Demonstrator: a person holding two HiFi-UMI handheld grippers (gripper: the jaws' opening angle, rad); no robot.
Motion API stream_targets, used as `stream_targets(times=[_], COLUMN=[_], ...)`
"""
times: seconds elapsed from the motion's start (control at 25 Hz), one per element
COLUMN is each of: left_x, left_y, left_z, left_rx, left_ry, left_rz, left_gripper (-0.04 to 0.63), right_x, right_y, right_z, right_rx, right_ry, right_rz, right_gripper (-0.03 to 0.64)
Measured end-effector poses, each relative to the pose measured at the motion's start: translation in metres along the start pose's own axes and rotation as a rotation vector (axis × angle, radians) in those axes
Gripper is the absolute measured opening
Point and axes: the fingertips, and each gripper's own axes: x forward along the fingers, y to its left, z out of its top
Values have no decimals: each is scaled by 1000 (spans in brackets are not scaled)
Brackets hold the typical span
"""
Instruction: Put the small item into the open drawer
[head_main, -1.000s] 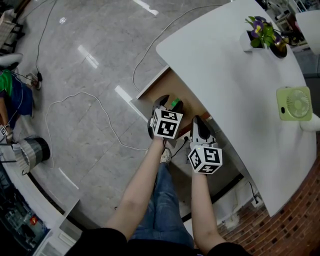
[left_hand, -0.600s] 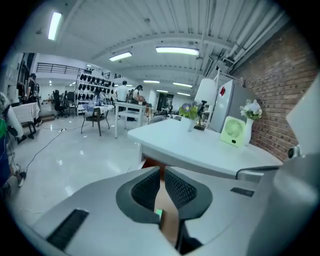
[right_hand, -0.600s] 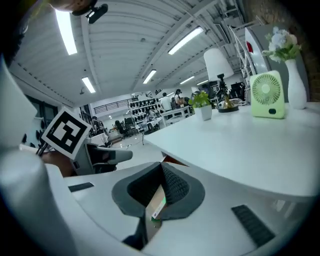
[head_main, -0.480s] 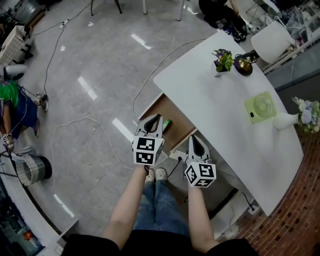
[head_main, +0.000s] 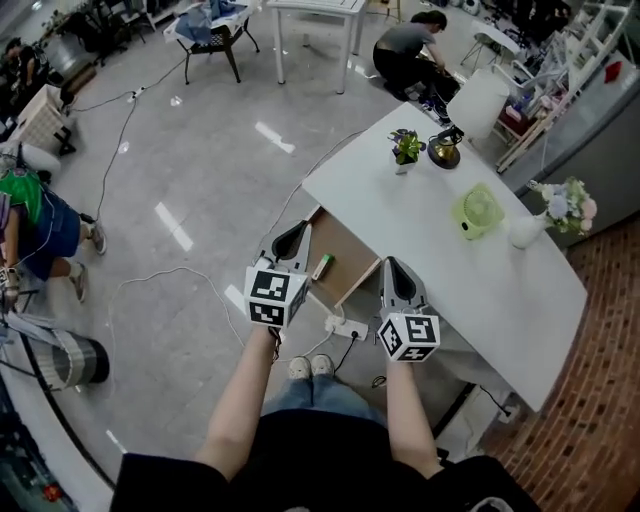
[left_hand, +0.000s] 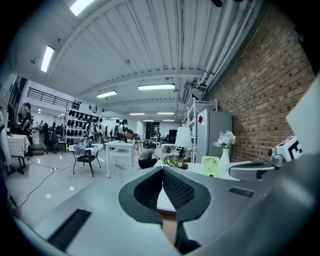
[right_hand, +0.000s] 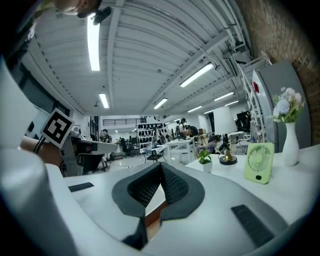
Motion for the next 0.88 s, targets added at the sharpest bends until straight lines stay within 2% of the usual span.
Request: stream_targets(times=[0.16, 0.4, 0.88], left_x=[-28, -51, -63], left_y=[-12, -27, -35], left_z=[23, 29, 27], left_rx=[25, 35, 34], left_ry=[-52, -79, -84], left_rz=[-21, -43, -53], left_gripper=[23, 23, 23], right_x=[-22, -40, -50], right_y=[1, 1, 9], right_z=[30, 59, 61], right_rx=[-17, -45, -73], right_ry=[-74, -154, -147], right_rz=[-14, -33, -40], right_gripper=[2, 2, 0])
